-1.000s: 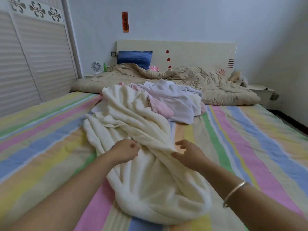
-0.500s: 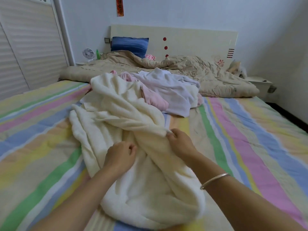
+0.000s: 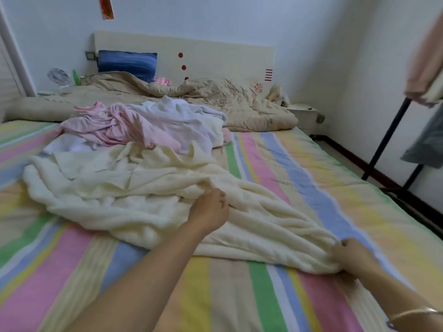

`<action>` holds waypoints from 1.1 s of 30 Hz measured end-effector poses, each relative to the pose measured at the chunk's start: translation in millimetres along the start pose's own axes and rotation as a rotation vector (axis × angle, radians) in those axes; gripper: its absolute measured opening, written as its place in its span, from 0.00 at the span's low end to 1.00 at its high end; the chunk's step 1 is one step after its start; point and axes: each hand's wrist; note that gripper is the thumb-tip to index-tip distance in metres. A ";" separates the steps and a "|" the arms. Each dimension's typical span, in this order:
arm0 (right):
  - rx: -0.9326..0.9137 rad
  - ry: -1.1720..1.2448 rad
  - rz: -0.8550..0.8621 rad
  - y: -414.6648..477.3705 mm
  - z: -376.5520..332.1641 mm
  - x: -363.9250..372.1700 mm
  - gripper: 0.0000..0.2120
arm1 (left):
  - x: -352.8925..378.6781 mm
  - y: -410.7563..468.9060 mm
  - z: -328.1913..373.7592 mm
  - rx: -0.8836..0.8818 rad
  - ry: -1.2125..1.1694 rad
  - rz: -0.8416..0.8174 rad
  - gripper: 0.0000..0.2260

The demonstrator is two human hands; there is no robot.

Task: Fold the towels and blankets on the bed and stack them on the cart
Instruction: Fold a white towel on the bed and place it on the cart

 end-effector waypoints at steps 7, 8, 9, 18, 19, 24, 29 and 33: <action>-0.599 -0.463 0.323 -29.8 -90.5 38.2 0.29 | 1.7 -21.0 -5.3 -0.036 0.028 -0.046 0.10; -0.686 -0.501 0.318 -32.0 -104.8 48.7 0.28 | 0.1 -21.7 -8.1 -0.045 0.012 -0.061 0.09; -0.760 -0.511 0.295 -35.3 -119.8 58.1 0.27 | -1.4 -22.2 -10.2 -0.048 0.006 -0.070 0.09; -0.748 -0.225 -0.048 11.5 -212.3 103.9 0.22 | 8.8 13.8 -23.8 -0.080 0.130 -0.490 0.14; -0.697 -0.115 -0.107 25.7 -210.6 100.5 0.19 | 13.4 21.3 -15.7 -0.109 0.084 -0.545 0.13; -0.444 0.302 0.009 99.2 -174.1 43.3 0.10 | 52.1 48.4 32.0 -0.226 -0.328 -0.481 0.12; -0.097 0.181 0.290 180.9 -58.0 -49.6 0.20 | 95.2 60.7 79.9 -0.124 -0.413 -0.270 0.08; 0.183 -0.220 0.231 192.0 61.4 -110.2 0.17 | 117.8 49.8 111.8 -0.050 -0.314 -0.268 0.07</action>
Point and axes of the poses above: each hand's wrist, its own y-axis towards the middle knuckle, its own x-axis out of the palm, z = x × y, and after that the axes turned 5 degrees about -y, right-handed
